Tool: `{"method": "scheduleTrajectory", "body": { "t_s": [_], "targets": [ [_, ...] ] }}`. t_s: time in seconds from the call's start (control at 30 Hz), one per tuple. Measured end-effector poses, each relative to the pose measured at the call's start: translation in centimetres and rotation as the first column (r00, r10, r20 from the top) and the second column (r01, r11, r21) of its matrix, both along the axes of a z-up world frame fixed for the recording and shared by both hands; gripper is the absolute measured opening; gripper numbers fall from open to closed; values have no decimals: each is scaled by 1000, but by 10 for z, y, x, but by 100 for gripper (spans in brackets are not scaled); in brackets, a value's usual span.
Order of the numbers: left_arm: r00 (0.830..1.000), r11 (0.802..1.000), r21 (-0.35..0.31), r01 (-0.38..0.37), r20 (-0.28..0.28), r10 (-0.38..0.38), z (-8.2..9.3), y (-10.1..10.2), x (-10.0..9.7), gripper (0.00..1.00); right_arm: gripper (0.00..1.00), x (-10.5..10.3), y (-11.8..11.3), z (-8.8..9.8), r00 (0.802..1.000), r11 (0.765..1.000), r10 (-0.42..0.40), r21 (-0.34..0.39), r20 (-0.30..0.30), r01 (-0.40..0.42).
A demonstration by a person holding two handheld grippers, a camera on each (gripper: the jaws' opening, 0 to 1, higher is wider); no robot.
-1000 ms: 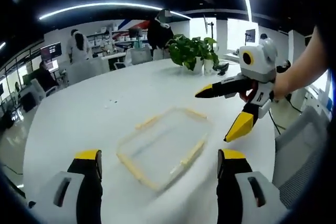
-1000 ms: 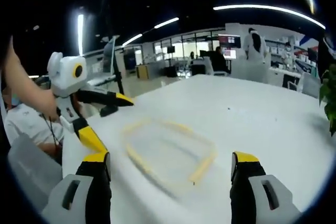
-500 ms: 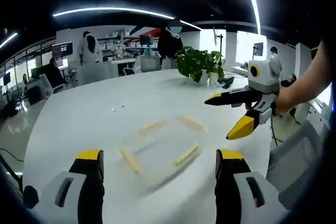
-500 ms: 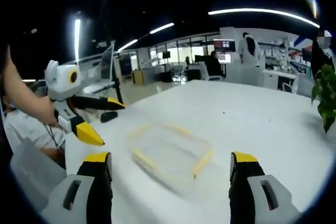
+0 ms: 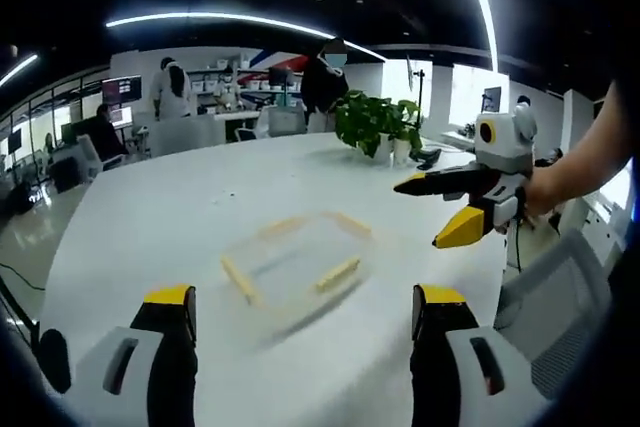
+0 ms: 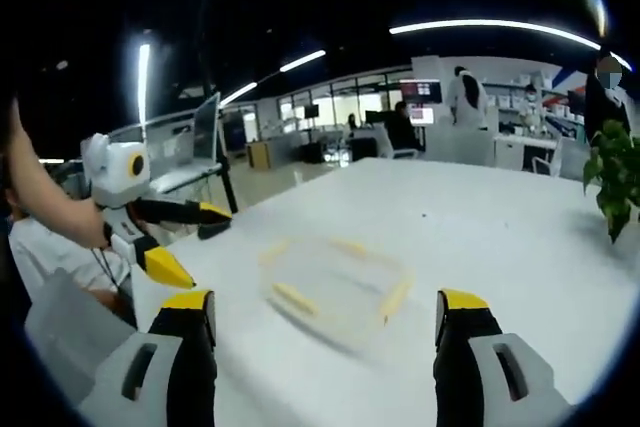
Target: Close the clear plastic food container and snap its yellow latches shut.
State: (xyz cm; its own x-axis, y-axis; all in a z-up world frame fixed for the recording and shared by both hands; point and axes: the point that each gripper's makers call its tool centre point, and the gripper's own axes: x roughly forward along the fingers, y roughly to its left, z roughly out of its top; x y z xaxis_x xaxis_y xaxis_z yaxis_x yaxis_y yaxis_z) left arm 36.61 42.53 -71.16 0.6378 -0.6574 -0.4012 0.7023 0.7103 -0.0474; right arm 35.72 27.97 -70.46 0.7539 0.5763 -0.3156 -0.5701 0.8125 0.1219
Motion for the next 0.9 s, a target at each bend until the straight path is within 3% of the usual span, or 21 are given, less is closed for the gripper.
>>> {"method": "scheduleTrajectory", "body": {
  "t_s": [0.23, 0.67, 0.9],
  "targets": [
    [1000, 1000, -17, -24, -12, 24, 0, 7, -10, 89, 92, -14, -5, -2, 1000, 1000, 8, -27, -2, -8],
    [999, 998, -51, -43, -12, 42, 11, 10, -34, 88, 92, -34, -11, 19, 999, 998, -36, 42, 19, 35],
    [998, 996, -67, -60, -32, 58, 10, 19, -47, 88, 92, -51, -12, 19, 999, 998, -40, 45, 12, 39]
  ]
}}
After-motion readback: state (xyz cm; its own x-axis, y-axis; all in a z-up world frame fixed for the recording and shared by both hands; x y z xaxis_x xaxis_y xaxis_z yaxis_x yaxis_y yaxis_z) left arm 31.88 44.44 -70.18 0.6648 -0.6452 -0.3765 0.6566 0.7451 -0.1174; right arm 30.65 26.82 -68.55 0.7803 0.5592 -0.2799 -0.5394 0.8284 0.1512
